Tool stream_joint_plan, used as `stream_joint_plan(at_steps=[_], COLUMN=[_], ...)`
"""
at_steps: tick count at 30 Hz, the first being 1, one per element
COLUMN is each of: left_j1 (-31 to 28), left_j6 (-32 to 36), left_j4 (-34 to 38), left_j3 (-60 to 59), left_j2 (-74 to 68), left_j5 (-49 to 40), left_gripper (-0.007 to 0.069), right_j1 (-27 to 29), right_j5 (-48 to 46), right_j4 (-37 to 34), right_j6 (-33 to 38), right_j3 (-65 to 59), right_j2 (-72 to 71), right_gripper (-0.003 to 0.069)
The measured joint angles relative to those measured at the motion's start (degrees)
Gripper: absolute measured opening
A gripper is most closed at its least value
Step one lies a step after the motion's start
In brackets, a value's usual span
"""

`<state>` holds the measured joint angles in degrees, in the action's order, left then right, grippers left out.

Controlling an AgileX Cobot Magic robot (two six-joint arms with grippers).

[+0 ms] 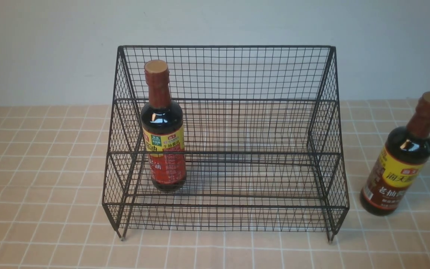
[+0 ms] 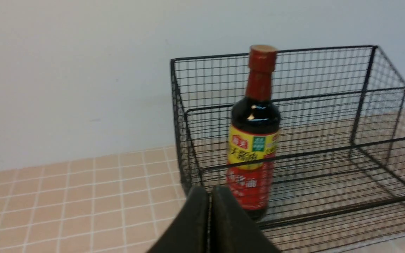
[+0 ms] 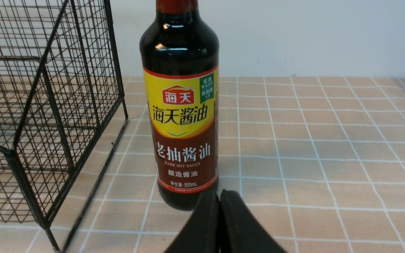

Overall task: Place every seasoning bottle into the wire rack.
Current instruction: Use the right arm to grab the condiment bottle closest to it

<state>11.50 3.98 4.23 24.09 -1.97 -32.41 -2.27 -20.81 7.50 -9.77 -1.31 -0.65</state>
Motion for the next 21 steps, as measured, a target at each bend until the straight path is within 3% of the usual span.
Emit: stream_joint_plan(at_steps=[10, 21], left_j1=[-9.64, -10.02], left_j6=[0.04, -0.16], left_j4=[-2.03, -2.08], left_j3=[-20.79, -25.71], left_j2=[2.73, 2.73], left_j5=[12.17, 11.39], left_gripper=[-0.0007, -0.0007], right_j1=[0.0, 0.0], right_j5=[0.0, 0.0], right_j4=[0.04, 0.04], right_j6=[0.0, 0.0], right_j3=[0.0, 0.0], right_j2=[0.0, 0.0], right_gripper=[-0.0014, -0.0014])
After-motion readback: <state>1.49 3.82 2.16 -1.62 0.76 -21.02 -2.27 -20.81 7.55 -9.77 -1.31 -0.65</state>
